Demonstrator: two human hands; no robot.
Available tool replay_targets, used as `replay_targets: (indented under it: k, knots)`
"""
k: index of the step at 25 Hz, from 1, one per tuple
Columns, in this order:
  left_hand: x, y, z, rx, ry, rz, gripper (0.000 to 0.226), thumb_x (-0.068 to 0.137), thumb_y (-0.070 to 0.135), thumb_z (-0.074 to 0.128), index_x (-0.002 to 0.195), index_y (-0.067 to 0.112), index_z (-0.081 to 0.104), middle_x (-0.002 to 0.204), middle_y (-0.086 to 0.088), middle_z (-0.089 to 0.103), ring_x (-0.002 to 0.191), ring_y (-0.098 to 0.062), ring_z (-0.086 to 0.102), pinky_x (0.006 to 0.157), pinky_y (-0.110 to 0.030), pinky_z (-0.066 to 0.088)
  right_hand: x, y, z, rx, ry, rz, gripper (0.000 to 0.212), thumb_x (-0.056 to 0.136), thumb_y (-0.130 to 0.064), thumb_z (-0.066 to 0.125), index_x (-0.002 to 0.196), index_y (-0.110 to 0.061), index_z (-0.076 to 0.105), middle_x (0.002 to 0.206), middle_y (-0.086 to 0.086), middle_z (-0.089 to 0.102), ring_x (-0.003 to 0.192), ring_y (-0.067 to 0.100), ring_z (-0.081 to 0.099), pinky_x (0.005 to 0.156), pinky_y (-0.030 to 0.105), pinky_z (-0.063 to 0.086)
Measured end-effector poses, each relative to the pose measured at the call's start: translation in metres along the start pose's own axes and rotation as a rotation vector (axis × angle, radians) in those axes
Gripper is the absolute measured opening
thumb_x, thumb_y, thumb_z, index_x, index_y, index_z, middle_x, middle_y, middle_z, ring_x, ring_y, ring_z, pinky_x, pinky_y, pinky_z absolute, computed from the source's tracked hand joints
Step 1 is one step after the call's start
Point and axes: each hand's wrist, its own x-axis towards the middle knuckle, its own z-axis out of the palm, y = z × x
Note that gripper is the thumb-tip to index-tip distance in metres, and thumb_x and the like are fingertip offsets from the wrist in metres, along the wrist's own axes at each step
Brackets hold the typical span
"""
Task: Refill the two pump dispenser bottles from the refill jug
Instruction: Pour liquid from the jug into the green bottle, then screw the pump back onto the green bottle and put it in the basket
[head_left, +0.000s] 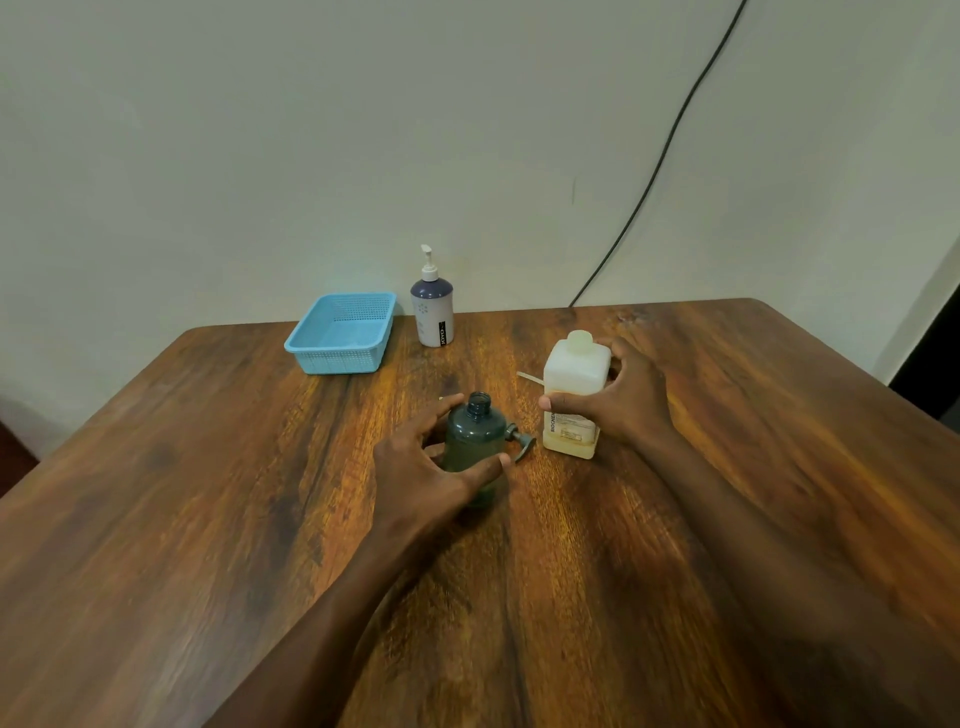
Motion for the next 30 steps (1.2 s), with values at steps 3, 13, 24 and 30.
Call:
replay_targets:
  k: [3, 13, 24, 30]
  knots:
    - [0.000, -0.003, 0.001, 0.015, -0.006, -0.003, 0.091, 0.058, 0.066, 0.084, 0.140, 0.035, 0.058, 0.134, 0.012, 0.065, 0.118, -0.005, 0.063, 0.087, -0.015, 0.054, 0.002, 0.000, 0.004, 0.026, 0.002, -0.011, 0.099, 0.049, -0.052, 0.100, 0.132, -0.024, 0.056, 0.123, -0.005, 0.065, 0.108, 0.015, 0.063, 0.079, 0.035, 0.061]
    - [0.001, -0.001, 0.011, 0.018, -0.008, -0.016, 0.085, 0.063, 0.043, 0.094, 0.139, 0.032, 0.058, 0.136, 0.008, 0.063, 0.118, -0.006, 0.059, 0.081, -0.002, 0.048, 0.000, -0.001, 0.001, 0.060, -0.060, 0.015, 0.101, 0.059, -0.045, 0.098, 0.143, -0.025, 0.047, 0.136, -0.001, 0.059, 0.109, 0.010, 0.054, 0.067, 0.011, 0.043]
    - [-0.002, -0.007, -0.004, 0.007, 0.049, -0.036, 0.086, 0.059, 0.052, 0.091, 0.137, 0.035, 0.059, 0.132, 0.010, 0.067, 0.115, -0.003, 0.064, 0.089, -0.022, 0.057, -0.034, -0.068, 0.017, 0.018, 0.113, -0.549, 0.033, 0.086, -0.023, 0.082, 0.117, -0.016, 0.072, 0.112, -0.001, 0.074, 0.100, 0.012, 0.068, 0.086, 0.030, 0.059]
    - [-0.001, -0.021, -0.025, 0.007, 0.111, -0.093, 0.086, 0.060, 0.043, 0.096, 0.137, 0.033, 0.061, 0.129, 0.016, 0.066, 0.112, 0.001, 0.063, 0.084, -0.011, 0.055, -0.043, -0.070, 0.075, -0.472, -0.391, -0.172, 0.049, 0.091, -0.021, 0.076, 0.137, -0.015, 0.059, 0.128, 0.007, 0.067, 0.109, 0.023, 0.067, 0.084, 0.027, 0.055]
